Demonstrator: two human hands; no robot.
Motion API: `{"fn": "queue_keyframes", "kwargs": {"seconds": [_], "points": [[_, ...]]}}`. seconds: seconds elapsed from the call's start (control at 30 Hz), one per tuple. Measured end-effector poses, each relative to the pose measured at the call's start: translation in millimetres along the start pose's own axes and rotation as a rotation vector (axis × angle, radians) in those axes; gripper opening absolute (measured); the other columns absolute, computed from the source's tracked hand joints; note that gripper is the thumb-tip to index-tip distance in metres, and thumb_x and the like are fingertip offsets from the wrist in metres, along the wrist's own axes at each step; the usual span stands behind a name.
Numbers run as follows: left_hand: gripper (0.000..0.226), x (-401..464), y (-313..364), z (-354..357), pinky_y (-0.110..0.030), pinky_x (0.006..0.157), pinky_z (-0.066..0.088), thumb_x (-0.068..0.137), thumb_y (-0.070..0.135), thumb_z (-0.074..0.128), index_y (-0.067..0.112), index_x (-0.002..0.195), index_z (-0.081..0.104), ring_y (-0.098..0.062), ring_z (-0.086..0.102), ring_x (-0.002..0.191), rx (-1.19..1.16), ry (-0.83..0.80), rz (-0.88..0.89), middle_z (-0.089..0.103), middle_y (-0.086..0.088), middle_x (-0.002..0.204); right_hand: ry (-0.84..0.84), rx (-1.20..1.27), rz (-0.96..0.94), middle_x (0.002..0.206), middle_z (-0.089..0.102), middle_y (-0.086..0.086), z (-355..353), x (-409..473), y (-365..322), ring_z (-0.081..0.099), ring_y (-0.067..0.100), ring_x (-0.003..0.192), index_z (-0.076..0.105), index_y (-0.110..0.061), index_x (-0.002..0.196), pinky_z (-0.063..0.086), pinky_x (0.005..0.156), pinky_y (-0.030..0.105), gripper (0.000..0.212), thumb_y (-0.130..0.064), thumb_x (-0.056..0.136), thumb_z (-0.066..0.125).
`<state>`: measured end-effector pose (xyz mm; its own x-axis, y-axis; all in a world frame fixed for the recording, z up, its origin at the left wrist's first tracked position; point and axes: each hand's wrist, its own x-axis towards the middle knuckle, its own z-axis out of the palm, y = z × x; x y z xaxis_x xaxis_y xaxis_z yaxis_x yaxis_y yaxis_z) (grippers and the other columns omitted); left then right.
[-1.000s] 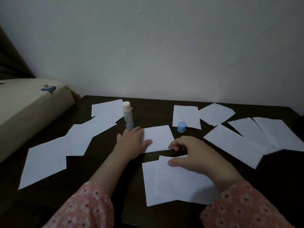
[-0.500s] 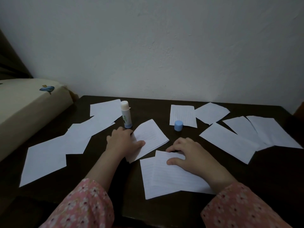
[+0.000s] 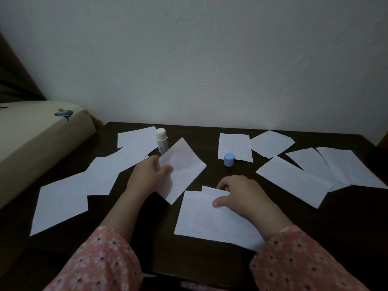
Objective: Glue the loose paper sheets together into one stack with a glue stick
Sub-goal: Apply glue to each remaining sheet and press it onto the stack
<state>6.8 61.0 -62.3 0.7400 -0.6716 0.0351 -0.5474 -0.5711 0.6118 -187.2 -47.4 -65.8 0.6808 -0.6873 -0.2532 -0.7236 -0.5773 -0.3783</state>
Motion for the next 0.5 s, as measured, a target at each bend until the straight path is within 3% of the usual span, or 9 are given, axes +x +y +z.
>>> {"fn": "queue_keyframes", "kwargs": {"seconds": [0.13, 0.23, 0.37, 0.5], "points": [[0.021, -4, 5, -5, -0.02, 0.06, 0.039, 0.092, 0.042, 0.057, 0.025, 0.098, 0.046, -0.007, 0.049, 0.079, -0.218, 0.126, 0.109, 0.048, 0.014, 0.087, 0.18, -0.015, -0.042, 0.112, 0.061, -0.008, 7, 8, 4, 0.051, 0.015, 0.106, 0.059, -0.031, 0.114, 0.035, 0.092, 0.033, 0.034, -0.043, 0.084, 0.068], [0.026, -9, 12, -8, -0.024, 0.064, 0.048, 0.09, 0.044, 0.058, 0.025, 0.107, 0.055, -0.007, 0.054, 0.086, -0.419, 0.14, 0.128, 0.055, 0.011, 0.098, 0.325, 0.019, -0.073, 0.11, 0.062, -0.01, 13, 16, 12, 0.051, 0.011, 0.102, 0.06, -0.033, 0.112, 0.031, 0.086, 0.032, 0.034, -0.048, 0.082, 0.067], [0.032, -9, 8, -11, -0.037, 0.08, 0.054, 0.085, 0.038, 0.067, 0.032, 0.115, 0.056, -0.014, 0.061, 0.097, -0.569, -0.14, 0.065, 0.061, 0.008, 0.108, 0.39, 0.082, -0.088, 0.111, 0.06, -0.012, 17, 15, 20, 0.049, 0.011, 0.105, 0.059, -0.032, 0.118, 0.033, 0.091, 0.034, 0.044, -0.052, 0.08, 0.068], [0.027, -3, 4, -5, -0.037, 0.088, 0.053, 0.081, 0.034, 0.072, 0.034, 0.104, 0.059, -0.011, 0.062, 0.098, -0.222, -0.375, 0.069, 0.063, 0.009, 0.109, 0.372, 0.085, -0.094, 0.121, 0.058, -0.008, 17, 15, 28, 0.048, 0.011, 0.111, 0.058, -0.028, 0.122, 0.033, 0.095, 0.032, 0.027, -0.031, 0.096, 0.054]]}}
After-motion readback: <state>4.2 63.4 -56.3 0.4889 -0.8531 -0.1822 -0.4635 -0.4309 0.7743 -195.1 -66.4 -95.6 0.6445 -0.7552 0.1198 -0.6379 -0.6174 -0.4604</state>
